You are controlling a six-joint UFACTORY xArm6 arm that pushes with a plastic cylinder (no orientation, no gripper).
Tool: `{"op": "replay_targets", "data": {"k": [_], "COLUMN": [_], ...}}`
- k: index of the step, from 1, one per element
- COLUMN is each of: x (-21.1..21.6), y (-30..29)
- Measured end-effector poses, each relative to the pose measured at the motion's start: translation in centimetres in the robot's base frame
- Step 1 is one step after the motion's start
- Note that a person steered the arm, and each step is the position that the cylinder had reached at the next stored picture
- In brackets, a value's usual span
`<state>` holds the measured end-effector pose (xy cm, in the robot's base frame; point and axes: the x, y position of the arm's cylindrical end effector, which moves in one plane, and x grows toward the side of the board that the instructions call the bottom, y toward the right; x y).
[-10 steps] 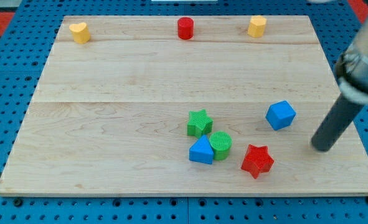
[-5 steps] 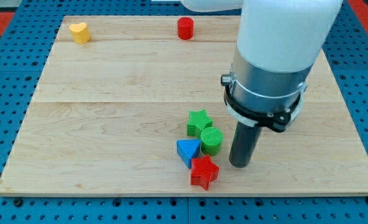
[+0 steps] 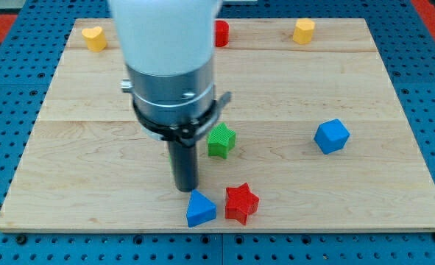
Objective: Put the green circle to the left center
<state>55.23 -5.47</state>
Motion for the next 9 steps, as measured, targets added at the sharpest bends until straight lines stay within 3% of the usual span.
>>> {"op": "replay_targets", "data": {"k": [1,3,4,6,7,8,9], "x": [-2.0,-11.7,-11.3,-15.0,-16.1,-16.1,-16.0], "y": [0.0,-1.5,0.2,2.3,-0.6,-7.8,-10.1]}}
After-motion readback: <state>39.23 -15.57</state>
